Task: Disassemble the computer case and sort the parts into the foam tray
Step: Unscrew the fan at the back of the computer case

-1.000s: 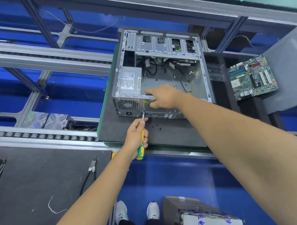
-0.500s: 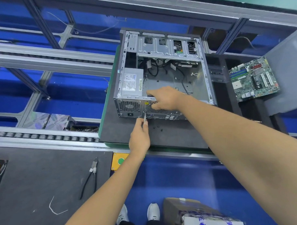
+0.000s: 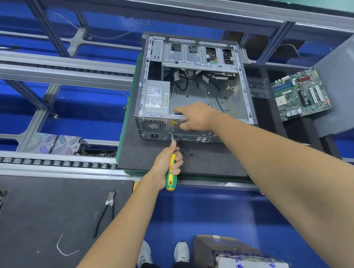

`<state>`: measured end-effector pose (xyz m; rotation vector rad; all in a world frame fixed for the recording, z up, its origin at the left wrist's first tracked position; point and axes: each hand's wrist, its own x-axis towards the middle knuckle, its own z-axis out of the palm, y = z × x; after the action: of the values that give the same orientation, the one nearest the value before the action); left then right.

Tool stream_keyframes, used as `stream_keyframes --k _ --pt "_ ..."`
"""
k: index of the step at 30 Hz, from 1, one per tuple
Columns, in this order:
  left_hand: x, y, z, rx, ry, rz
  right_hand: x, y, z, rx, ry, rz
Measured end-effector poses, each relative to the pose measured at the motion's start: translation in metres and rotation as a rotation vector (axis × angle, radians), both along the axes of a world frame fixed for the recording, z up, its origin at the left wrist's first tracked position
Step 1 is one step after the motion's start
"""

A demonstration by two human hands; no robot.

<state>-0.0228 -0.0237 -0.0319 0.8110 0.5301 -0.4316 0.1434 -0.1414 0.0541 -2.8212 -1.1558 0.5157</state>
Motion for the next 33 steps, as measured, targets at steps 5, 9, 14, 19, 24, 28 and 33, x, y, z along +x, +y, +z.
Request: stream_keyframes --k 5,9,14,19,24,28,33 --pt "-0.005 -0.002 0.001 0.184 -0.028 0.011 -0.003 0.001 0.003 0.001 0.003 -0.002" --pt "-0.012 -0.002 0.0 0.311 -0.144 -0.002 -0.004 0.001 0.006 -0.001 0.021 -0.004" --pt "-0.033 -0.014 -0.009 0.366 -0.143 0.16 -0.004 0.001 0.008 -0.003 0.024 0.001" --pt "-0.038 -0.028 -0.004 0.44 -0.13 0.139 -0.006 0.001 0.009 0.001 0.038 -0.003" --pt "-0.036 -0.031 -0.005 0.512 -0.121 0.105 -0.006 0.001 0.01 0.0 0.044 -0.011" --pt "-0.038 -0.033 -0.011 0.715 -0.151 0.196 -0.01 0.003 0.014 -0.02 0.041 -0.014" --pt "-0.038 -0.037 -0.013 0.747 -0.025 0.4 -0.012 0.004 0.018 -0.014 0.033 -0.016"
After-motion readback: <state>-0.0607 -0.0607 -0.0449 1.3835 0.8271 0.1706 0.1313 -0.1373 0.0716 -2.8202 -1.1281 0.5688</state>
